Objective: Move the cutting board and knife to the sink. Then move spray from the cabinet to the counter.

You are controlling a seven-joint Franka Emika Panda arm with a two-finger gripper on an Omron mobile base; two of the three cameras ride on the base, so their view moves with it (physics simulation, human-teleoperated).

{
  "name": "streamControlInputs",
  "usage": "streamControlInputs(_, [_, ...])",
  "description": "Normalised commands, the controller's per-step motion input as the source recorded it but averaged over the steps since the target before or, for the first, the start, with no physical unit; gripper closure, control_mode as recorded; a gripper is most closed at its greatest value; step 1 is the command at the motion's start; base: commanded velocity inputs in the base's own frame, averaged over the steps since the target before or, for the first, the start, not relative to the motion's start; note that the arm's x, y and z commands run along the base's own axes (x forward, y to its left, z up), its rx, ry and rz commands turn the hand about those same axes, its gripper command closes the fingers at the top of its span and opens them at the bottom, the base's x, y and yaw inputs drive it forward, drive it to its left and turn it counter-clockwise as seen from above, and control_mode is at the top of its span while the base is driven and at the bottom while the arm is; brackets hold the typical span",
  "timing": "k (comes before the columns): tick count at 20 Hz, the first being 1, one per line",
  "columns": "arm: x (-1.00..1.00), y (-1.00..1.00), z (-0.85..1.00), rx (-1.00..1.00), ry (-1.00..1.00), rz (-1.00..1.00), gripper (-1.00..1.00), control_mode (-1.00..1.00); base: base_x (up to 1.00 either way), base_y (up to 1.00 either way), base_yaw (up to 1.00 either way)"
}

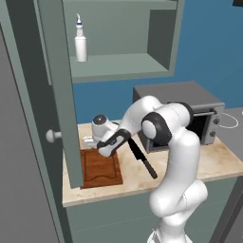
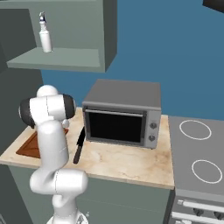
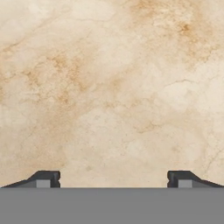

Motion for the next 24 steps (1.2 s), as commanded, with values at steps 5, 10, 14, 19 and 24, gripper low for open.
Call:
streamControlInputs(5, [-0.70,0.21,-0.47,0.00,0.00,0.00,-1.00,-1.00,0.00,0.00,0.00])
streamControlInputs(10, [-0.72,0.20,-0.47,0.00,0.00,0.00,-1.00,-1.00,0.00,0.00,0.00])
streamControlInputs(14, [-0.72,0.21,-0.46,0.00,0.00,0.00,-1.00,-1.00,0.00,0.00,0.00])
streamControlInputs(19, [-0.72,0.20,-0.46,0.00,0.00,0.00,-1.00,-1.00,0.00,0.00,0.00])
streamControlInputs(24, [-0.72,0.19,-0.46,0.00,0.01,0.00,-1.00,-1.00,0.00,0.00,0.00])
